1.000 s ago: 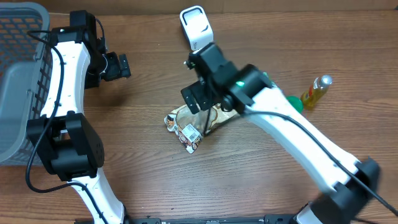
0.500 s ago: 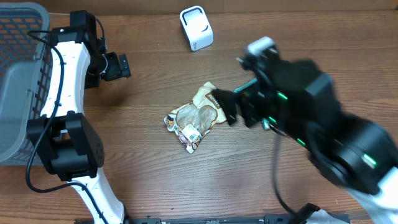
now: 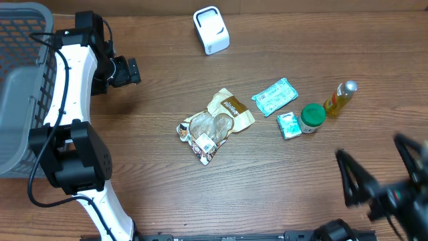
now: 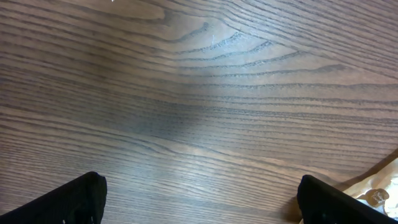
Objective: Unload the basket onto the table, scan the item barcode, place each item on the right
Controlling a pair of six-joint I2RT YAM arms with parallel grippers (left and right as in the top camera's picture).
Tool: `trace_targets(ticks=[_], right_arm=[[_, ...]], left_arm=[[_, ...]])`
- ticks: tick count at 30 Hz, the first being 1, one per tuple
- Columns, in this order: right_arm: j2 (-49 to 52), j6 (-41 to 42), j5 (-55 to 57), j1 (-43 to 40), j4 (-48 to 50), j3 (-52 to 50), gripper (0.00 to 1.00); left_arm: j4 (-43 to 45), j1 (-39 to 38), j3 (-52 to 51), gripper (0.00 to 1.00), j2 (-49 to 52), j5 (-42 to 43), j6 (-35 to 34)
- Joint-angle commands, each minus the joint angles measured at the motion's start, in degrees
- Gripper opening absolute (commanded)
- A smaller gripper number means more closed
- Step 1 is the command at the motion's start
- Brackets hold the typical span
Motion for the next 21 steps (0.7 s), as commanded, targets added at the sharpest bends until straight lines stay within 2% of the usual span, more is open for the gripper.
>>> trace_targets(ticks=[1, 8, 12, 17, 19, 21], right_arm=[[-8.0, 0.4, -1.8, -2.6, 2.1, -7.0, 1.00], [-24.9, 0.4, -1.8, -4.8, 13.2, -25.6, 1.00], [-32.4, 0.3, -1.8, -4.8, 24.1, -37.3, 1.00], [-35.8, 0.3, -1.8, -4.9, 43.8, -50.3, 1.00], [-35.8, 0.3, -1.8, -5.1, 57.6, -57.9, 1.00], [-35.8, 0.3, -1.8, -5.2, 66.2, -62.9, 1.00]], left_arm=[[0.0, 0.0, 0.3, 1.00, -0.7, -0.4, 0.2], [0.0, 0.0, 0.3, 1.00, -0.7, -0.4, 0.2], [0.0, 0.0, 0.3, 0.99, -0.7, -0.4, 0.2], [0.0, 0.0, 0.3, 1.00, -0.7, -0.4, 0.2], [0.0, 0.0, 0.3, 1.00, -0.7, -0.4, 0.2], [0.0, 0.0, 0.3, 1.00, -0.7, -0.4, 0.2]])
